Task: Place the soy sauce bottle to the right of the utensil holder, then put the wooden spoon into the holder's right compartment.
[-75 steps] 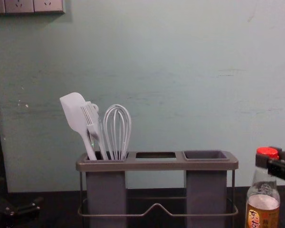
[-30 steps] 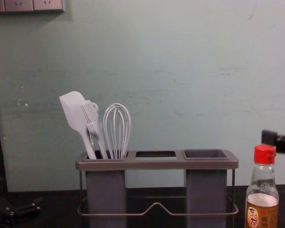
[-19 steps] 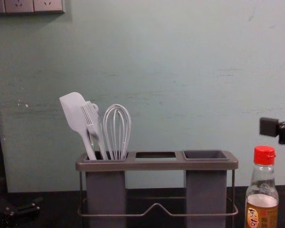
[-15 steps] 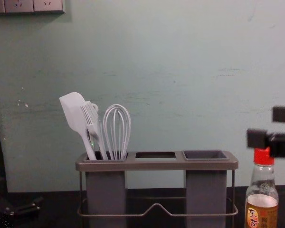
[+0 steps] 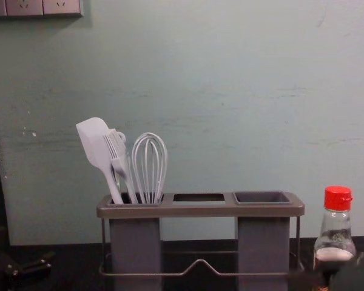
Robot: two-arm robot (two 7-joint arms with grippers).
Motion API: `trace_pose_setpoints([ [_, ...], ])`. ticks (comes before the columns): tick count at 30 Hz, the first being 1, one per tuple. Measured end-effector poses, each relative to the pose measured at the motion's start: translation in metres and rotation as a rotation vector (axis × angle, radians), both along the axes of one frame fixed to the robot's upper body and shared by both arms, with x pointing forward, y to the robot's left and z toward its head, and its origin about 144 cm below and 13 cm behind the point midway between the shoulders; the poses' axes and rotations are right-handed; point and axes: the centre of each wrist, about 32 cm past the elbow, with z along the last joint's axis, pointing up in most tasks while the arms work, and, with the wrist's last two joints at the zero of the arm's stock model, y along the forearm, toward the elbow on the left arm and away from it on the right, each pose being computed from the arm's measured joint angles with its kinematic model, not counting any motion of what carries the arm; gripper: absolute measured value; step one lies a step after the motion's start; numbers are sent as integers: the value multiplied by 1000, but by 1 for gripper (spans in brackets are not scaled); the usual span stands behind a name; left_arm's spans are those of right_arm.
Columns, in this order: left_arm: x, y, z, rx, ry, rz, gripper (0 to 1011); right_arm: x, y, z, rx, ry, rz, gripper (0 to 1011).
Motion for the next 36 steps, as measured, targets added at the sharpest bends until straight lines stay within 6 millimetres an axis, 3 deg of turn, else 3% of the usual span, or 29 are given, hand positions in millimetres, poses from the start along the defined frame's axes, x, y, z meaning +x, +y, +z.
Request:
trace_pose_setpoints([
  [18, 0, 0, 0, 0, 0, 0, 1005, 31, 58, -8, -223, 106, 9, 1000],
  [36, 0, 0, 0, 0, 0, 0, 1005, 49, 78, -27, -251, 157, -9, 1000],
])
